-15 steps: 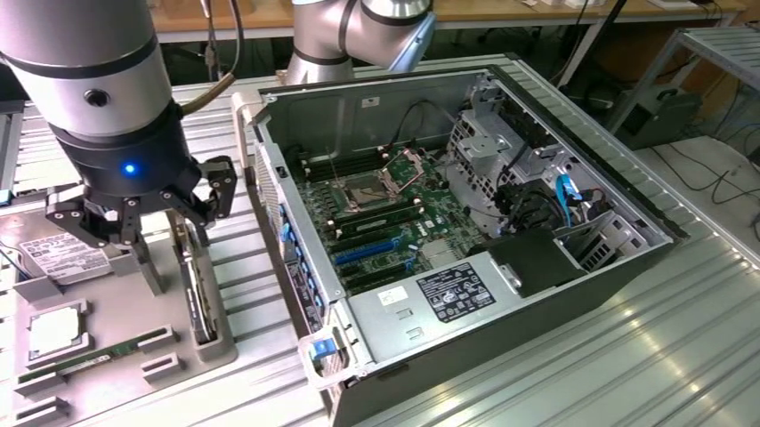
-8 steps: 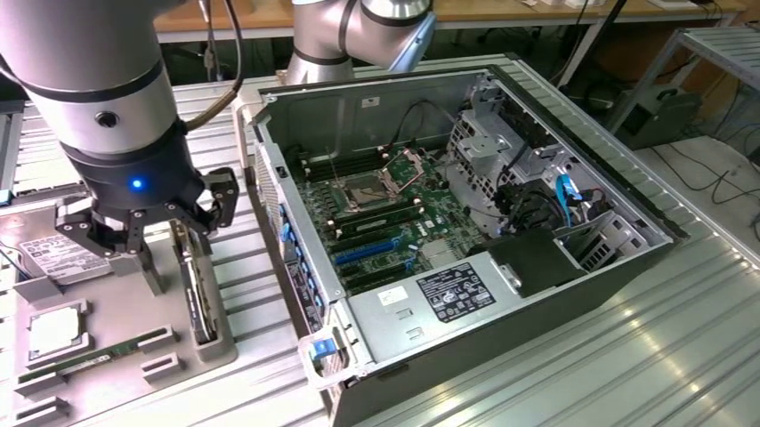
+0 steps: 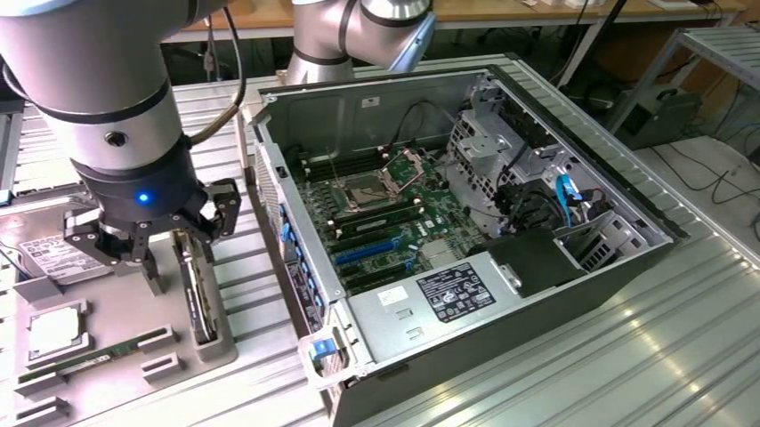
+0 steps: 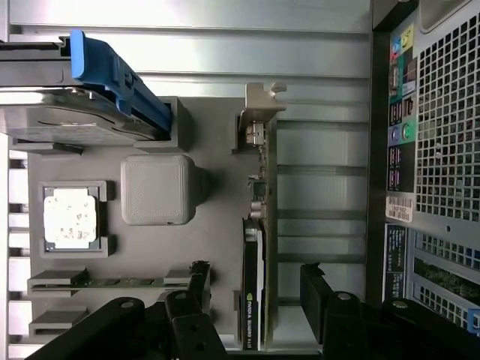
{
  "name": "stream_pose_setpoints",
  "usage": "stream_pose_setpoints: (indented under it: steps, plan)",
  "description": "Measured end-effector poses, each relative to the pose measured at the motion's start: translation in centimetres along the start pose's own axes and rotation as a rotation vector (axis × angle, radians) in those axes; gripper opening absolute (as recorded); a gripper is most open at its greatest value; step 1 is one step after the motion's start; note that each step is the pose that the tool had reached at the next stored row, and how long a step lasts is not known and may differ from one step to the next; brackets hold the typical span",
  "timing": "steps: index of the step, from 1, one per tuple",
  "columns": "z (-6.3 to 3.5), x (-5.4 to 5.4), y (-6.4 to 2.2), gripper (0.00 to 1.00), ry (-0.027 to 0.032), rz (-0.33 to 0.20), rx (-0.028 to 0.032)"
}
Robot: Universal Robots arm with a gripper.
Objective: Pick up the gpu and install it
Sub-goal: 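Pick up the gpu and move the gpu toward the slot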
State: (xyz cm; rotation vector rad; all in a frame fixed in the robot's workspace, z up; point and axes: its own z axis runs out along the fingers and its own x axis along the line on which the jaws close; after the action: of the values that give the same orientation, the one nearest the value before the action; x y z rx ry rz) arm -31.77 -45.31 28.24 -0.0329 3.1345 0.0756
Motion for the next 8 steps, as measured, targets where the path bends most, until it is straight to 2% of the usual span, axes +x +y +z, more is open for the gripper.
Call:
stream_pose_setpoints:
  steps: [8]
  plan:
    - [1.62,0.0,-0.08,0.60,0.0000,0.000,0.0000]
